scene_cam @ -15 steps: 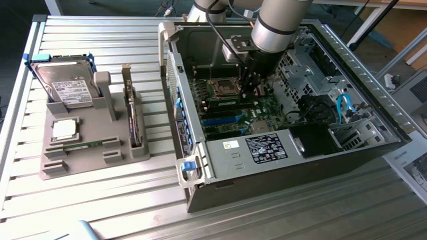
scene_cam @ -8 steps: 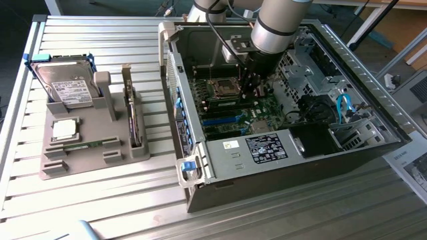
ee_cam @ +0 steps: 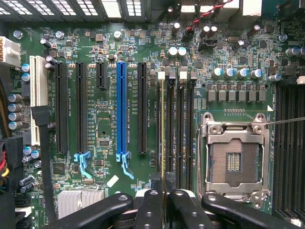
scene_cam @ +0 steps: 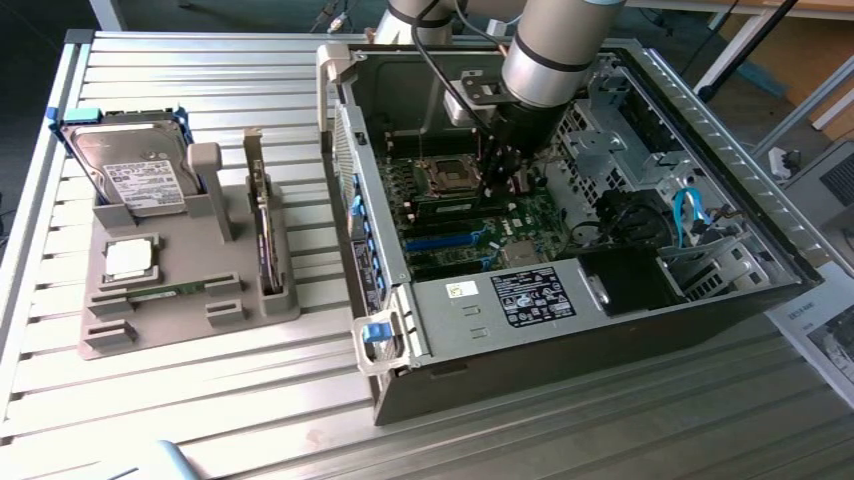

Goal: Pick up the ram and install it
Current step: 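Insert the ram into the slot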

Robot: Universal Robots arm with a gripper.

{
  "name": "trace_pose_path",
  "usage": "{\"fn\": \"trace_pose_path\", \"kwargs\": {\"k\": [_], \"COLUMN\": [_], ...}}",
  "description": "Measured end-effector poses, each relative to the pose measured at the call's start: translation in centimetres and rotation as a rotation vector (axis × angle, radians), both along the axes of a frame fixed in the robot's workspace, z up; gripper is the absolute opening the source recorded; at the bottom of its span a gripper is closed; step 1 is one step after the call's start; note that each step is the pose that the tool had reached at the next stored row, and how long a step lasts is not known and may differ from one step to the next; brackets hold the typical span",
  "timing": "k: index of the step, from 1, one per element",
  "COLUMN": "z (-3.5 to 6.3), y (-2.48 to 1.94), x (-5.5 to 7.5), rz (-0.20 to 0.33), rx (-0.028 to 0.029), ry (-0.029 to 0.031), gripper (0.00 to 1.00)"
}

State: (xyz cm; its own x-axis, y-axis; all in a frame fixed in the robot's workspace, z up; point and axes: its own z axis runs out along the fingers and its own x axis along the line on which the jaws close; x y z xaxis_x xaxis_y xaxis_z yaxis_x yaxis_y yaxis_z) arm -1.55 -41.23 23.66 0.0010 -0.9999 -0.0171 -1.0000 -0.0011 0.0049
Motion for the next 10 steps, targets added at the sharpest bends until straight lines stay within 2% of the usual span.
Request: {"fn": "trace_pose_path", "kwargs": {"k": [10], "z": [0.32], "y": [0.00], "x": [0.00], "rz": [0.000], "rx": [-0.0003], "ry": [0.0001], "gripper": [0.12]}}
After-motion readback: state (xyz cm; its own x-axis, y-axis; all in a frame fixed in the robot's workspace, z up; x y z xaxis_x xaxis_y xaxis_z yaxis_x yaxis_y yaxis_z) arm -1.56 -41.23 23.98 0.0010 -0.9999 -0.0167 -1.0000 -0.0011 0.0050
